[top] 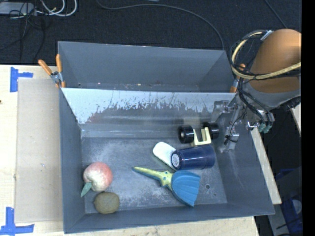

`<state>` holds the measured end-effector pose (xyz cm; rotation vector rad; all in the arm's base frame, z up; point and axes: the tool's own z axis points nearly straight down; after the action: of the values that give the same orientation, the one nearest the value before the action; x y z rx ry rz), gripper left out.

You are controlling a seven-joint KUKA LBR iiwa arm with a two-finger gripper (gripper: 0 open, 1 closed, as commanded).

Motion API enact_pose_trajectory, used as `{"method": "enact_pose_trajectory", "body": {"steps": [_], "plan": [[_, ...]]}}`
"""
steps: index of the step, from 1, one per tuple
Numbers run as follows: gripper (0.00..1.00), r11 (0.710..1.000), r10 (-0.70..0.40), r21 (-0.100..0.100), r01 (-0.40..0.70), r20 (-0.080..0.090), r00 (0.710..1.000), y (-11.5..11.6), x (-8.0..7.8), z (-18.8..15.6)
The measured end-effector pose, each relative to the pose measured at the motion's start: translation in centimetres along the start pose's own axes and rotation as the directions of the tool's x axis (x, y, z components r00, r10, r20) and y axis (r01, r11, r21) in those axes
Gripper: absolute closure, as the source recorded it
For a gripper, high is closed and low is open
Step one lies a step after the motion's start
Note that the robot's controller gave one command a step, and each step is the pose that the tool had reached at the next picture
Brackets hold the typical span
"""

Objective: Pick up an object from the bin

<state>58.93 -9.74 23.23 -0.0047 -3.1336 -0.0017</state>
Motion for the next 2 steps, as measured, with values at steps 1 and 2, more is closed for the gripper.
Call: {"method": "enact_pose_trajectory", "body": {"steps": [1, 2], "plan": [[0.00, 1.000, -0.003, 0.001, 0.003, 0.008, 1.000, 0.1, -0.1, -0.5], [0.00, 1.000, 0.008, 0.001, -0.008, 0.007, 1.000, 0.4, 0.4, 7.1]]}}
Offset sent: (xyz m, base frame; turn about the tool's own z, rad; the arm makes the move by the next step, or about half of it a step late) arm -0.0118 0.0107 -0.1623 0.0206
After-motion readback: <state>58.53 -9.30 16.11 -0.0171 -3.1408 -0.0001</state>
